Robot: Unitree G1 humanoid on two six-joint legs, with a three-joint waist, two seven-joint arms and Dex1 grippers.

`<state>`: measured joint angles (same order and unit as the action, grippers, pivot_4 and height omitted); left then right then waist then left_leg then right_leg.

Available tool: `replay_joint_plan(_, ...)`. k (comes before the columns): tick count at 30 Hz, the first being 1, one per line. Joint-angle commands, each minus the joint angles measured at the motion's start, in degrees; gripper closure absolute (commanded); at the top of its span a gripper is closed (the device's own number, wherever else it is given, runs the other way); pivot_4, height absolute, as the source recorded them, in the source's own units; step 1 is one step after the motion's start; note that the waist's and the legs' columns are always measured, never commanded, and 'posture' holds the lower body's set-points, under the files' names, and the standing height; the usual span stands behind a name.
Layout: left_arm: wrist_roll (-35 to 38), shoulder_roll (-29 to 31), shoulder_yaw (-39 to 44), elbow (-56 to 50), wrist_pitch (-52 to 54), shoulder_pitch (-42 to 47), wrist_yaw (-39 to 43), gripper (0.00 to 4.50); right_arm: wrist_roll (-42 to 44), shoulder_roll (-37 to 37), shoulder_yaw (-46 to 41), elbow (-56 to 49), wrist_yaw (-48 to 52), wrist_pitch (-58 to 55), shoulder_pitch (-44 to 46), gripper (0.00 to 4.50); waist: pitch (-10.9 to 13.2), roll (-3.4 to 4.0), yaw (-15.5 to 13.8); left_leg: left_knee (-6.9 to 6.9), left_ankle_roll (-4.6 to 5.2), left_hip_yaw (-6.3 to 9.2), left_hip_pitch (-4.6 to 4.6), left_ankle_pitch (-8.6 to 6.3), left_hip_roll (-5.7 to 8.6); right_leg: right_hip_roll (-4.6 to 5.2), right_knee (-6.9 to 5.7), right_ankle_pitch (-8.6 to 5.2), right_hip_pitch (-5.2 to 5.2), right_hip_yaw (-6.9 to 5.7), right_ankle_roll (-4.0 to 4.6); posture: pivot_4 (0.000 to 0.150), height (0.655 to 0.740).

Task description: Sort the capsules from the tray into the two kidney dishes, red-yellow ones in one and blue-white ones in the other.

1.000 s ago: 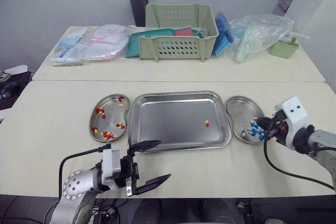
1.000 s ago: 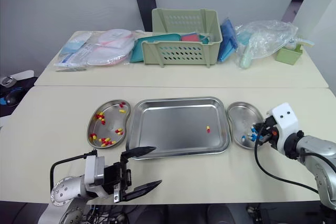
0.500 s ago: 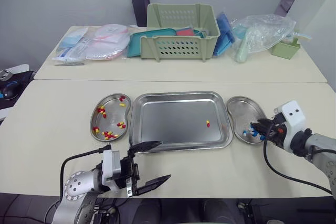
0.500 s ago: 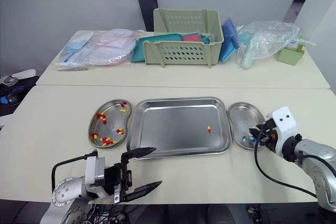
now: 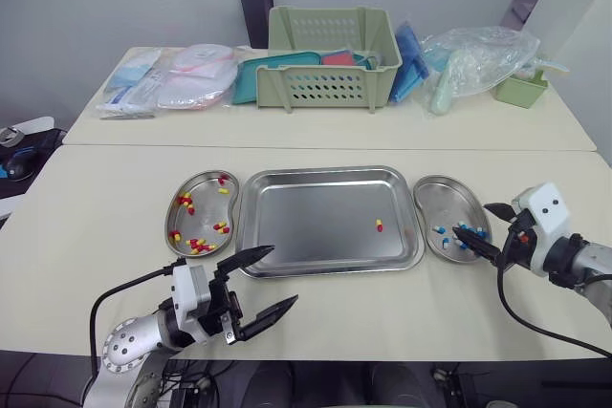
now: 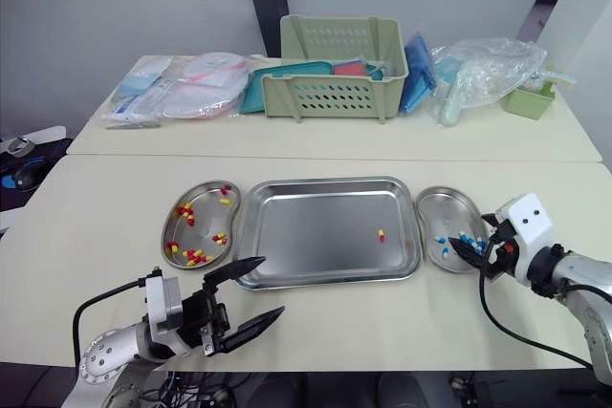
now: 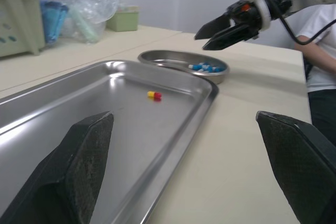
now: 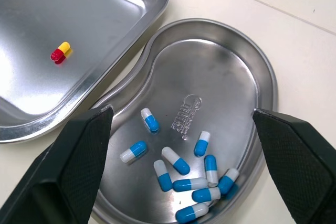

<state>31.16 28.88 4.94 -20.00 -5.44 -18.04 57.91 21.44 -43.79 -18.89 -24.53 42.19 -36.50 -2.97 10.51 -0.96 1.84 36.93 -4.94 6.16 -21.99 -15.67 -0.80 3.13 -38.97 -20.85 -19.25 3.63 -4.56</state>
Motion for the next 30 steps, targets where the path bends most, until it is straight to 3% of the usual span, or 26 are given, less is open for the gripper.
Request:
replay_joint_plan(1, 2.42, 0.96, 6.01, -5.6, 4.41, -1.51, -7.02, 0.0, -2.06, -0.85, -1.66, 2.12, 3.37, 11.65, -1.18, 0.04, 0.01, -0.01, 0.01, 0.0, 0.0, -0.01, 0.0, 0.0, 0.0, 0.0, 0.0, 0.0, 0.01, 0.01, 0.0, 0.15, 0.74)
replay_joint_plan(7, 8.7, 3.86, 23.35, -3.82, 13.86, -1.37, -19.01, 0.0, -1.49, -4.05, -4.78, 8.05, 9.85, 20.26, -1.57, 0.04, 0.02, -0.03, 0.04, 0.01, 0.0, 0.0, 0.04, 0.0, -0.02, 0.0, -0.01, 0.0, 0.04, -0.01, 0.0, 0.15, 0.74)
replay_joint_plan(15, 3.58, 11.33, 36.64, 11.34, 12.65, -4.15, -14.78, 0.0, 1.05, -10.75, -9.92, 13.49, 20.8, 22.52, -6.09, 0.04, 0.02, -0.03, 0.03, -0.02, 0.0, -0.03, 0.07, 0.0, -0.01, 0.0, 0.02, 0.0, 0.05, 0.0, 0.01, 0.15, 0.74)
replay_joint_plan(18, 4.35, 12.54, 39.37, 19.14, 12.45, -7.27, -8.65, 0.0, 0.84, -12.8, -11.78, 15.17, 24.03, 23.35, -9.07, 0.04, 0.03, -0.04, 0.2, -0.04, 0.0, -0.06, 0.06, 0.0, 0.0, 0.0, 0.03, -0.01, 0.04, 0.01, 0.01, 0.15, 0.74)
replay_joint_plan(23, 1.56, 12.35, 40.59, 28.28, 11.41, -12.35, -5.16, 0.0, 0.78, -14.91, -14.17, 15.44, 29.3, 24.42, -13.28, 0.04, 0.04, -0.07, 0.24, -0.05, 0.0, -0.11, 0.11, -0.01, -0.02, 0.01, 0.02, -0.01, 0.05, 0.05, 0.01, 0.15, 0.74)
replay_joint_plan(30, 1.92, 11.12, 41.0, 27.7, 11.98, -14.11, -5.12, 0.0, -0.31, -15.12, -16.45, 15.24, 33.04, 27.82, -18.38, 0.04, 0.05, -0.25, -0.23, -0.04, -0.01, -0.07, 0.1, -0.01, -0.04, 0.03, 0.04, -0.01, 0.12, -0.04, 0.0, 0.15, 0.74)
